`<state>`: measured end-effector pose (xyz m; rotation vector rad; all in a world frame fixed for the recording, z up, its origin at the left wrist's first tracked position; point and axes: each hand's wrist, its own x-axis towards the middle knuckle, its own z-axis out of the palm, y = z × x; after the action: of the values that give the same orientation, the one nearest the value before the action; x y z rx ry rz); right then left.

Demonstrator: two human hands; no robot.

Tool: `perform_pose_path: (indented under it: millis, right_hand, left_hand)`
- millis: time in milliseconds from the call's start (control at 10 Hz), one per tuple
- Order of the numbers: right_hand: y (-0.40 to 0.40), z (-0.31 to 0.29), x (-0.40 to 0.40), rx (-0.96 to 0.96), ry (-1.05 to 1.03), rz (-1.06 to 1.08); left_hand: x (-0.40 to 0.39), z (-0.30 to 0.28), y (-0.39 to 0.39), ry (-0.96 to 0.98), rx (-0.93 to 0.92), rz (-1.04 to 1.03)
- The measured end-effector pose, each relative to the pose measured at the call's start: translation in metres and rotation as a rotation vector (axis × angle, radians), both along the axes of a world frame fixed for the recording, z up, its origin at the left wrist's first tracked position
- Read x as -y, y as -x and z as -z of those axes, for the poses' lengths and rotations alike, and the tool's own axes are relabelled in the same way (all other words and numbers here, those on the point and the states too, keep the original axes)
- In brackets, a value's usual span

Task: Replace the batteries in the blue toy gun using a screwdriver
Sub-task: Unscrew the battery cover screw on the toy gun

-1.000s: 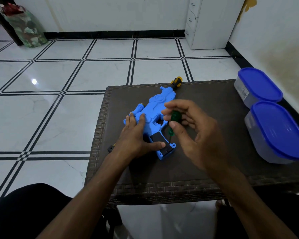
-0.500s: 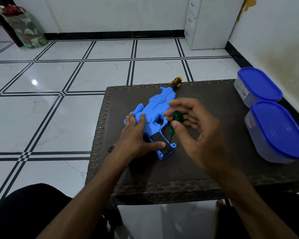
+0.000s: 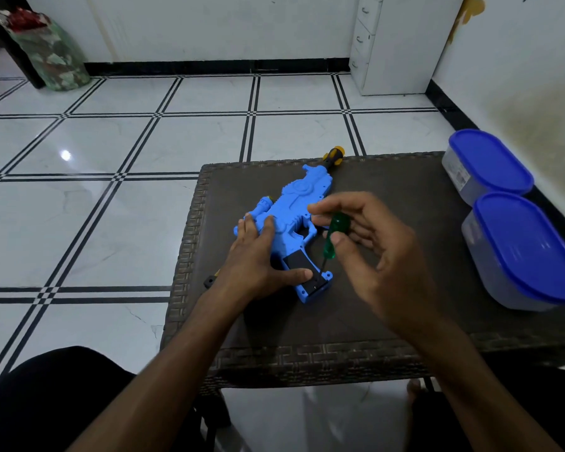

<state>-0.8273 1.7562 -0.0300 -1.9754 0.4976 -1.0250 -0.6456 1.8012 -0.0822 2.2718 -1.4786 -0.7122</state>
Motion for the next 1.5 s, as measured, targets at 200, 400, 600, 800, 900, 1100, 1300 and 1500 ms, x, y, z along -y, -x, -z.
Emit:
perform_pose_path:
  millis: [200,400,600,800,900,1100,1300,1500]
  right_hand:
    - [-0.0021,0.0031,0.0017,-0.037,0.170,0.090]
    - [-0.0025,0.0006,0.0001,0.010,0.125,0.132]
    - [-0.0006,0.0030,-0.0010,-0.007,0.112,0.064]
    - [-0.0024,0.0043,0.0027,-0.009,0.190,0.091]
    - [-0.0026,0.0027,-0.0003,0.008,0.098,0.073]
    - [-0.0012,0.0015,-0.0015,-0.028,0.179,0.052]
    - [-0.0015,0.0033,0.0008,0.016,0.157,0.075]
    - [0.0019,0.0021,-0.0014,0.005,0.093,0.021]
  left_hand:
    - [-0.0006,-0.0005,0.0001,-0.007,-0.008,0.006]
    - [0.0004,0.0006,-0.0011,-0.012,-0.005,0.001]
    - [0.0010,0.0010,-0.0009,-0.011,-0.010,-0.001]
    - [0.0003,-0.0007,-0.0001,-0.014,-0.009,0.000]
    - [0.0004,-0.0008,0.0000,-0.011,-0.003,0.001]
    - [-0.0002,-0.0013,0.0000,-0.009,0.001,0.003]
    - [-0.0009,-0.0027,0.0004,-0.014,-0.007,0.004]
    - [-0.0002,-0.0020,0.0002,-0.008,-0.005,-0.001]
